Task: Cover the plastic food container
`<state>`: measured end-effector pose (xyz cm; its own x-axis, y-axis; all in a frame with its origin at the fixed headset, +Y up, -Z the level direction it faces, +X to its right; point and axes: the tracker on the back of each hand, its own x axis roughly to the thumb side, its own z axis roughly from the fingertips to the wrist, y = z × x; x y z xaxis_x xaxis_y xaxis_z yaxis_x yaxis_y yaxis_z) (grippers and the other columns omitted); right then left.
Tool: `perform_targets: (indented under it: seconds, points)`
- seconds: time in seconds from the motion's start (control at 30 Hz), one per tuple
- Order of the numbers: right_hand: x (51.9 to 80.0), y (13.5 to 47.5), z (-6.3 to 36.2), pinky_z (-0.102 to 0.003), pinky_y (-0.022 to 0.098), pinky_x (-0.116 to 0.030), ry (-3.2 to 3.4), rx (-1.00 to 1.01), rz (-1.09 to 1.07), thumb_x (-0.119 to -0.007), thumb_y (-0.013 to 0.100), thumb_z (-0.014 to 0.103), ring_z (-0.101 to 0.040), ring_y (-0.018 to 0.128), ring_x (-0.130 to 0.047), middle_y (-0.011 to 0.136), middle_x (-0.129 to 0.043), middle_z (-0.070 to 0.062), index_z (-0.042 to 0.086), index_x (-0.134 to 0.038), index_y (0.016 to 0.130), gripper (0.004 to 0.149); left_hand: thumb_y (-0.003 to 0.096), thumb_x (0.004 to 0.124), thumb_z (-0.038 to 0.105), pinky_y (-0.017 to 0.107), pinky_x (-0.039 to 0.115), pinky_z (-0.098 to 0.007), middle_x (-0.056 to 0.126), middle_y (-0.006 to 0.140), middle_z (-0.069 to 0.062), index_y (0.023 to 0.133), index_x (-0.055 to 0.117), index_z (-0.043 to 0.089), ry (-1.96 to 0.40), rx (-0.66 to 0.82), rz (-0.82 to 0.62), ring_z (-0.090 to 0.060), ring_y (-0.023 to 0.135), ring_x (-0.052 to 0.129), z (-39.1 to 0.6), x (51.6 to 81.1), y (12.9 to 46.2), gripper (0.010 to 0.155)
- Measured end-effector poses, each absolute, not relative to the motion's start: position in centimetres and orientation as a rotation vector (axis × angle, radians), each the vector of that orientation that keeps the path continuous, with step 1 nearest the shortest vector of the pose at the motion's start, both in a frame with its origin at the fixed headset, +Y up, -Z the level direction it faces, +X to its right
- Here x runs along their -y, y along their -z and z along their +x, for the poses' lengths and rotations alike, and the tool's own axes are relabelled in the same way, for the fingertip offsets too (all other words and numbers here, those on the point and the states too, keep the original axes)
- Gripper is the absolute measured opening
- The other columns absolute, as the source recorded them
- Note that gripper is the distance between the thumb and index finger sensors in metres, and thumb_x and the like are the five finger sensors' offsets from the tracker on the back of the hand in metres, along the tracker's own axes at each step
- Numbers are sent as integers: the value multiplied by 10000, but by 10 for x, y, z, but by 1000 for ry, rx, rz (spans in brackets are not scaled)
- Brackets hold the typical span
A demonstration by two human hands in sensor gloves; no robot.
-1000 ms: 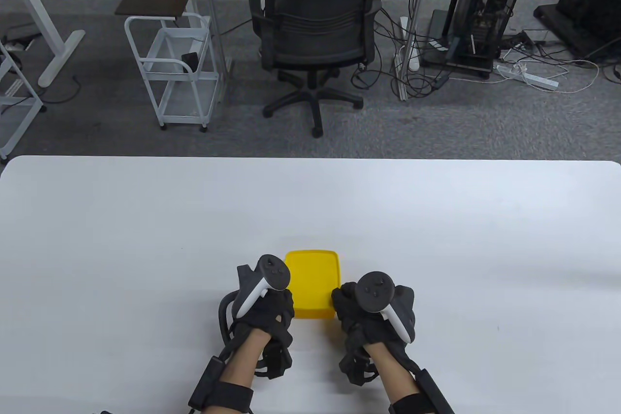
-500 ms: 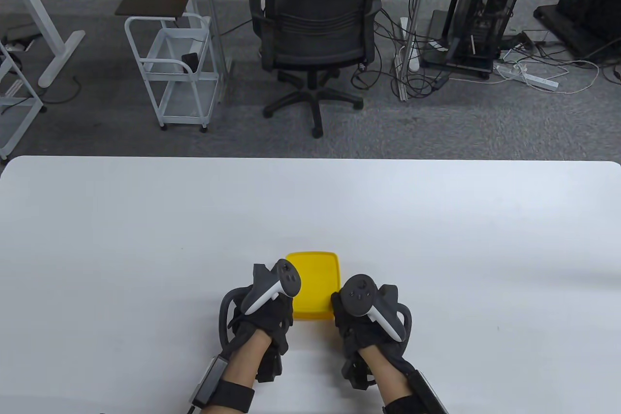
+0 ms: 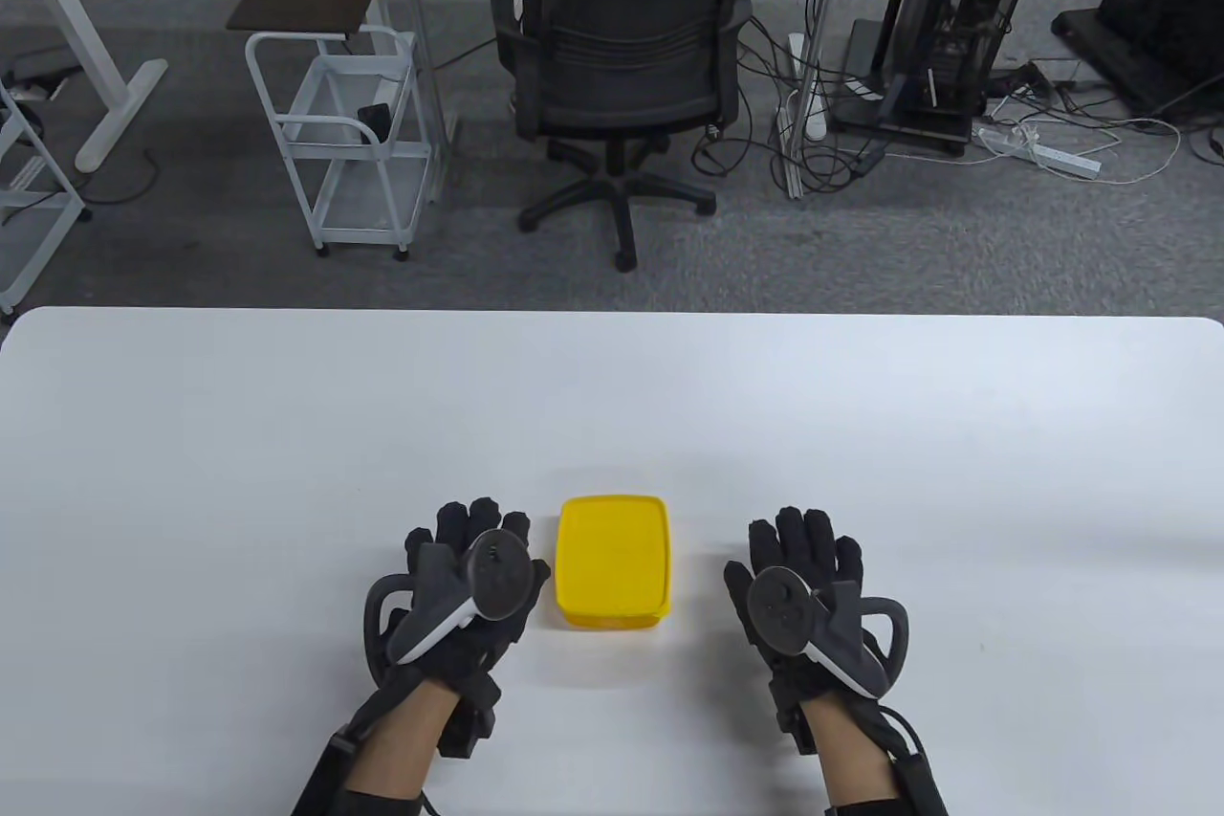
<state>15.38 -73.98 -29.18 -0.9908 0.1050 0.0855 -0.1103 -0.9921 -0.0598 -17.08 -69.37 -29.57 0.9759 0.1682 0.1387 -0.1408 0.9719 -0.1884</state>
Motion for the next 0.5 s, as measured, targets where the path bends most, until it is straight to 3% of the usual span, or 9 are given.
perform_targets:
  seconds: [0.13,0.3,0.5]
  points:
    - [740,293,158,-713,797,-268,-3017,34,149,-564,648,544,-478,1103,-206,1222,-329,-245,135,-392,1183,694,579,487,595,802,164,-759,128,1327,-111,1202,300,307,-128,188,-72,-464,1195,66,-204,700,285,712]
    - [747,293,156,-743,753,-129,-3065,-129,176,-497,651,597,-506,1048,1,1214,-121,-268,150,-199,1199,767,528,432,723,738,63,-797,-144,1242,-154,1177,60,325,-42,189,-221,-514,1074,-173,-210,724,288,847]
    - [761,295,159,-745,726,-68,-3082,-275,145,-472,658,603,-510,1008,85,1193,-32,-285,127,-129,1192,793,532,417,720,729,36,-780,-172,1217,-170,1167,37,282,47,202,-292,-505,1051,-197,-199,737,289,861]
